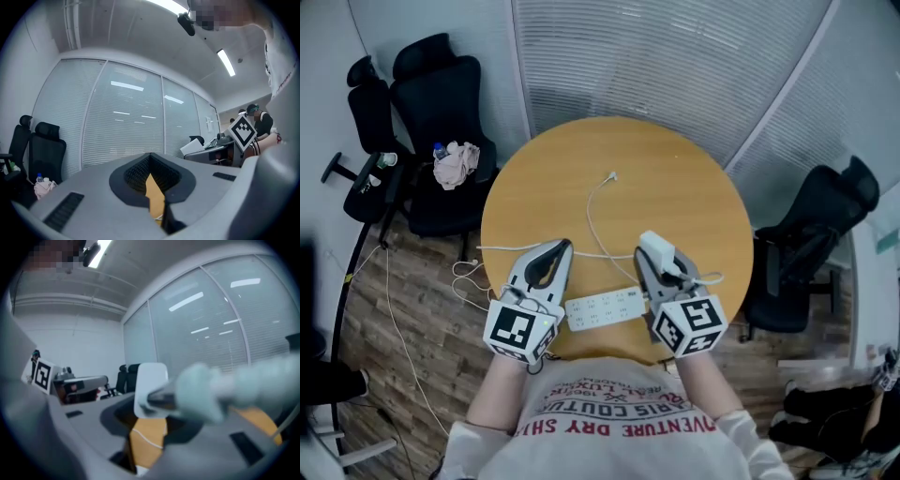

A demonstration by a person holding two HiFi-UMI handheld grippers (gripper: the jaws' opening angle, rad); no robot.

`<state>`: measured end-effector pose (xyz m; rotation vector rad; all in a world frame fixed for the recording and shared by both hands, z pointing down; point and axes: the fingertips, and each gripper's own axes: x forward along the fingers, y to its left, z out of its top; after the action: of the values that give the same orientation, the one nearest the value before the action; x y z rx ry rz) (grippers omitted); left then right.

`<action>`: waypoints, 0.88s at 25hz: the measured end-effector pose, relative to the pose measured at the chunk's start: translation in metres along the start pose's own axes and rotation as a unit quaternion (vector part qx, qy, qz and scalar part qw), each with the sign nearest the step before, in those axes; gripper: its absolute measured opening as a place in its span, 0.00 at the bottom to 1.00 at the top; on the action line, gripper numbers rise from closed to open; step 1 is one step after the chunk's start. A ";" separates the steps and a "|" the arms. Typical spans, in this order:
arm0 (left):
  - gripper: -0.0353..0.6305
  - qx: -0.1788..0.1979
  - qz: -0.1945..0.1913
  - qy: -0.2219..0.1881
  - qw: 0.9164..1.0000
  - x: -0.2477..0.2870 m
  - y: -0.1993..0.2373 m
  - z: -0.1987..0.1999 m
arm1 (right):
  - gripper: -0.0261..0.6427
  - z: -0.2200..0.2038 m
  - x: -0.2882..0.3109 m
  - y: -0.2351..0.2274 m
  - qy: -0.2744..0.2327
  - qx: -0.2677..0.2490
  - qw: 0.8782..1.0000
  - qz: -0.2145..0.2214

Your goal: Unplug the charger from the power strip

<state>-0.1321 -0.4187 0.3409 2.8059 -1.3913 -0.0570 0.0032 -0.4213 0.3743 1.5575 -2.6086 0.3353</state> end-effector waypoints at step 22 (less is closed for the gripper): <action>0.10 -0.037 0.001 0.005 0.999 0.001 -0.002 -0.008 | 0.27 -0.009 -0.001 0.004 0.013 -0.009 1.000 0.002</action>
<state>-0.1295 -0.4183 0.3487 2.7404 -1.3619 -0.0928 -0.0004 -0.4165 0.3820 1.5302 -2.5883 0.3292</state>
